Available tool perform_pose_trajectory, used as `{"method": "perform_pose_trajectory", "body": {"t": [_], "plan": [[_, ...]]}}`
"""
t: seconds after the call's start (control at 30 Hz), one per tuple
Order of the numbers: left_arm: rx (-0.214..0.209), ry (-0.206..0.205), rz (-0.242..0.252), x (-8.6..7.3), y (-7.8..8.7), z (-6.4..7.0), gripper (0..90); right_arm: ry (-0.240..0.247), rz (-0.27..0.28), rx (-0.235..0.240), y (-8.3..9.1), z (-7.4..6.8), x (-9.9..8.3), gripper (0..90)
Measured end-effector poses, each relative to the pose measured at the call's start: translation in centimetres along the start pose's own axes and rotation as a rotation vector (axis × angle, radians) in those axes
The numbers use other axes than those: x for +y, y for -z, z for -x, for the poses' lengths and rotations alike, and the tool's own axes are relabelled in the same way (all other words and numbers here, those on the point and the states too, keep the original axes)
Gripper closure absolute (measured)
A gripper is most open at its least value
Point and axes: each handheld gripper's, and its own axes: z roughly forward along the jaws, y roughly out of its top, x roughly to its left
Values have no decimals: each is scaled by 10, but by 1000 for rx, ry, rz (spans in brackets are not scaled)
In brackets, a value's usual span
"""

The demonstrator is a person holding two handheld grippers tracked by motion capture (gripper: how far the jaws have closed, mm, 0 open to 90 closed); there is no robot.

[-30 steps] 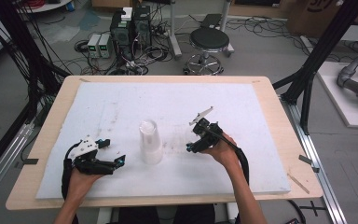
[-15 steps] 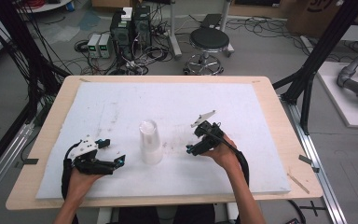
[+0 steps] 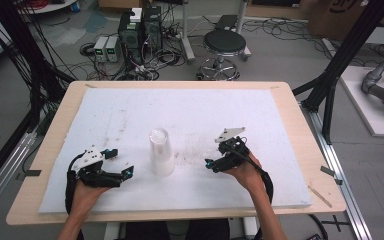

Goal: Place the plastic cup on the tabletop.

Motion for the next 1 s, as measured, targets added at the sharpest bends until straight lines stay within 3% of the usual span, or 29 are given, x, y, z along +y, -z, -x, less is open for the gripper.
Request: {"method": "perform_pose_trajectory", "body": {"t": [0.17, 0.23, 0.37, 0.5, 0.6, 0.7, 0.83, 1.0], "plan": [[-1, -2, 2, 0, 0, 0, 68, -18, 44, -7, 10, -1, -10, 164], [2, -7, 3, 0, 0, 1, 69, -43, 99, -23, 17, 0, -21, 164], [3, -11, 3, 0, 1, 1, 69, -78, 137, -29, 21, 0, -32, 165], [9, -11, 7, 0, 0, 2, 68, -124, 200, -62, 29, 0, -52, 165], [9, -18, 12, -1, 1, 2, 69, -132, 227, -67, 32, 1, -59, 165], [9, -27, 23, -1, 2, 3, 68, -154, 282, -101, 36, 4, -72, 165], [10, -28, 33, -1, 3, 3, 69, -180, 299, -114, 35, 7, -78, 165], [12, -30, 29, -1, 3, 3, 69, -177, 316, -129, 34, 7, -83, 165]]}}
